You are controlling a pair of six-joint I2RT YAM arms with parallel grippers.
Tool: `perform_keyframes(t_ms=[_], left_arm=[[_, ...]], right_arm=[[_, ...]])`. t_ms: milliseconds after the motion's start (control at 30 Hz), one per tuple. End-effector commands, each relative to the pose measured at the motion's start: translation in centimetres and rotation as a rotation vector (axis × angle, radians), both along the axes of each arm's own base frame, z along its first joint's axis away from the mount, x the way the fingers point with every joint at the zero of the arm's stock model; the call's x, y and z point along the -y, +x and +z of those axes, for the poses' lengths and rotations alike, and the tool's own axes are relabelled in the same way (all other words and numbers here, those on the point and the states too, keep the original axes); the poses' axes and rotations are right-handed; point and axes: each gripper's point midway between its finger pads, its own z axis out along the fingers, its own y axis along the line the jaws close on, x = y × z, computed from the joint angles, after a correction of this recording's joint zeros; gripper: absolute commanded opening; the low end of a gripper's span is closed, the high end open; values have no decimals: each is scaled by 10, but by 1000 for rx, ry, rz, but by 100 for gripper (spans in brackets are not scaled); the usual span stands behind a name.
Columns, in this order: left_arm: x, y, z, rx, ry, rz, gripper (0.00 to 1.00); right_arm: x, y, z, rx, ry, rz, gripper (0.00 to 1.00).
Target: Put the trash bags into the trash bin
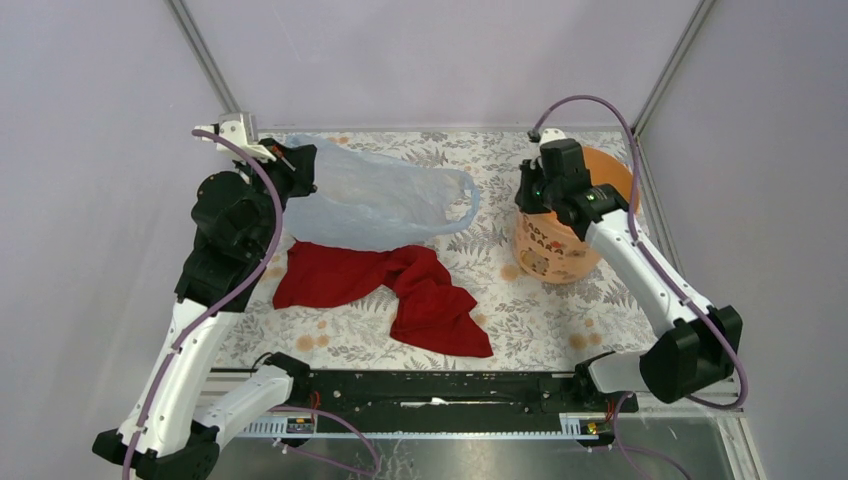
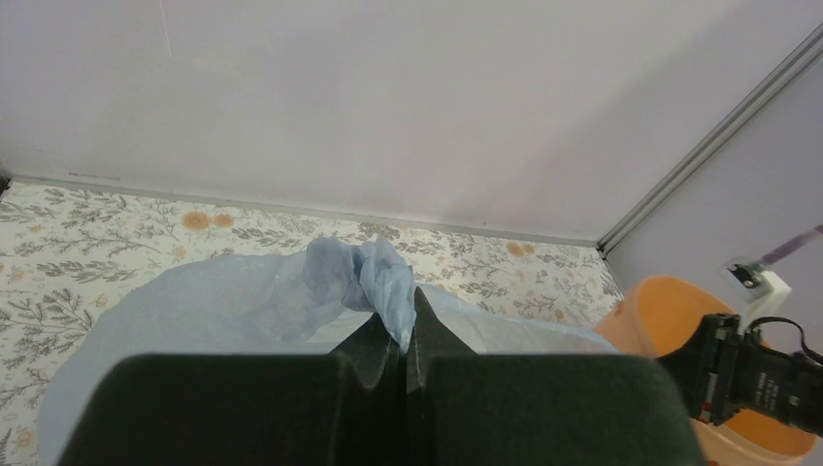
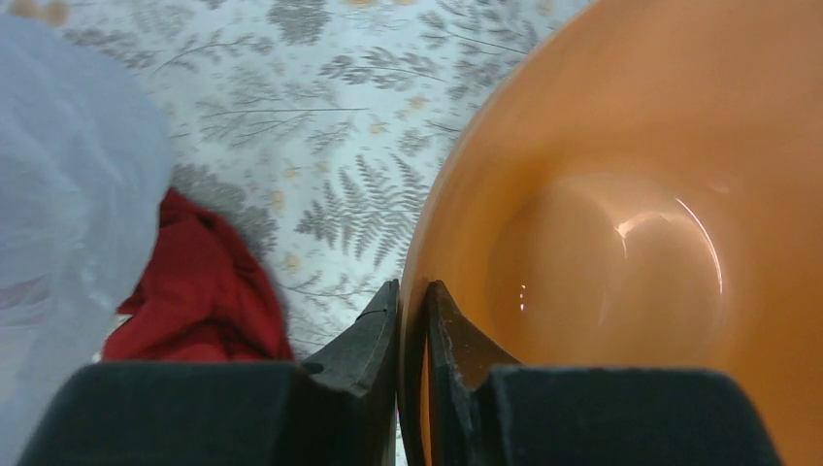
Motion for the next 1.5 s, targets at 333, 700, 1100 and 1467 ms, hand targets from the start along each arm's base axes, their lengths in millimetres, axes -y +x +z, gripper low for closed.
perform_keyframes(t_ms=[333,700,1100,1467], left_arm=[[-9,-11,33,77,-40,24,0],[-19,-16,39,92,-30,65,0],[-14,-14,39,85,-35,43,0],[-12,-11,38,79,-32,37,0]], right_arm=[[-121,-9,15,-56,220,383,0],[-143,-18,11,-55,185,449,11],[-76,-21,76,43,32,162,81],[-131,-97,106,-64,521,216,85]])
